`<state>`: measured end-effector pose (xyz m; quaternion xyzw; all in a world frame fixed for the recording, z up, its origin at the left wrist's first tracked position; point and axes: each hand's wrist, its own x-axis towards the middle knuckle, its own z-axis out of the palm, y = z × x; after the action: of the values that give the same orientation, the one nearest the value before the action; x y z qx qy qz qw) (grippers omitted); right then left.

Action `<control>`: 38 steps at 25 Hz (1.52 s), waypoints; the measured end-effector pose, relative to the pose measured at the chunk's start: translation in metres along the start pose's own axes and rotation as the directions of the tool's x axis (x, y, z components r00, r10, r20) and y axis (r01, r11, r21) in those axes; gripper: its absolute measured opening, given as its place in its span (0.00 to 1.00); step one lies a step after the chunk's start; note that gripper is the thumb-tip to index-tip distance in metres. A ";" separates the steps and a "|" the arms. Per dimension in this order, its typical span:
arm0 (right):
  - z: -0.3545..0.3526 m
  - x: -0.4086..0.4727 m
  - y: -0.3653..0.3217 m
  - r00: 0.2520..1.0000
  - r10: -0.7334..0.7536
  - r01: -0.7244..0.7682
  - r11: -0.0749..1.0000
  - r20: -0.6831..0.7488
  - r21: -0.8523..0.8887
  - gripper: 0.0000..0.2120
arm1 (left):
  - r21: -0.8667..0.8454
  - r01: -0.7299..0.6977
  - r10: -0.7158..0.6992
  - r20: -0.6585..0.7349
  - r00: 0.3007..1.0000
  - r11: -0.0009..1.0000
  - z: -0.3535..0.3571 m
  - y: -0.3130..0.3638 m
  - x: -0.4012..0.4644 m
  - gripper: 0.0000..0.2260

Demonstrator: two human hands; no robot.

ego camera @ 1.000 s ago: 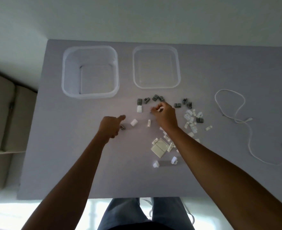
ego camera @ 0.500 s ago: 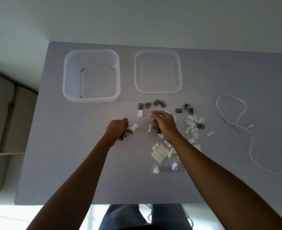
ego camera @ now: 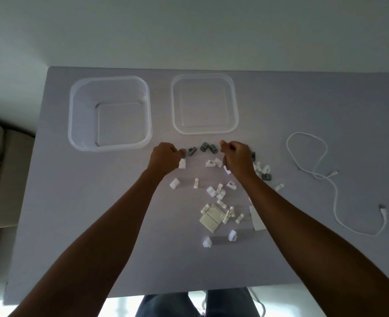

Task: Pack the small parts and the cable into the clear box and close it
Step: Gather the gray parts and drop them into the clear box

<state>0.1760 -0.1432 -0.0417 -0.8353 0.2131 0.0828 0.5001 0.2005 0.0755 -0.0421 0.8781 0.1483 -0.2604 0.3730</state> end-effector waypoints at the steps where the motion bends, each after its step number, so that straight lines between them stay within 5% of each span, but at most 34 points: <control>1: 0.001 0.006 0.000 0.997 -0.082 0.079 0.983 -0.006 -0.164 0.16 | 0.148 -0.044 0.049 -0.029 0.998 0.988 0.003 0.004 0.005 0.19; 6: 0.012 0.021 -0.005 0.968 -0.120 0.226 0.790 0.218 -0.570 0.16 | 0.390 -0.094 0.091 0.026 0.996 0.916 0.014 0.021 0.018 0.21; 14: 0.021 0.027 0.001 0.978 -0.078 0.186 0.737 0.192 -0.650 0.12 | 0.467 -0.150 0.091 0.147 0.985 0.872 0.019 0.012 0.028 0.21; 16: 0.018 0.026 0.001 0.989 -0.045 0.100 0.909 0.143 -0.405 0.10 | 0.492 -0.179 0.119 0.152 0.981 0.852 0.020 0.010 0.024 0.17; 17: 0.016 0.024 0.000 0.993 0.030 -0.013 0.989 0.117 -0.145 0.08 | 0.501 -0.196 0.139 0.148 0.979 0.843 0.020 0.009 0.023 0.14; 19: 0.008 0.016 -0.003 0.961 0.222 -0.272 0.878 0.167 0.394 0.08 | 0.490 -0.230 0.181 0.145 0.973 0.841 0.022 0.007 0.025 0.10; 22: -0.002 0.002 0.002 0.890 0.259 -0.454 0.575 0.375 0.681 0.12 | 0.250 -0.199 0.166 0.148 0.975 0.948 0.020 0.005 0.025 0.11; 24: -0.008 -0.003 0.006 0.880 0.174 -0.468 0.485 0.443 0.739 0.13 | -0.143 -0.046 0.078 0.224 0.971 0.989 0.012 0.009 0.017 0.11; 27: -0.015 -0.007 0.006 0.870 0.091 -0.475 0.421 0.484 0.773 0.15 | -0.652 0.275 0.131 0.502 0.855 0.707 -0.001 0.013 -0.002 0.09; 29: -0.015 -0.008 0.000 0.863 0.075 -0.484 0.407 0.500 0.775 0.17 | -0.759 0.359 0.274 0.565 0.778 0.544 -0.009 0.015 -0.012 0.06; 32: -0.012 -0.009 -0.011 0.859 0.085 -0.487 0.439 0.505 0.755 0.18 | -0.807 0.390 0.368 0.560 0.742 0.442 -0.013 0.019 -0.024 0.04; 38: 0.014 -0.011 -0.049 0.850 0.051 -0.465 0.540 0.524 0.701 0.15 | -0.867 0.157 0.289 0.320 0.902 0.472 -0.051 0.005 -0.035 0.07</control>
<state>0.1889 -0.1085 -0.0059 -0.4295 0.2318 0.2394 0.8394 0.1917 0.1071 0.0100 0.4869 0.1405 -0.3164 0.8019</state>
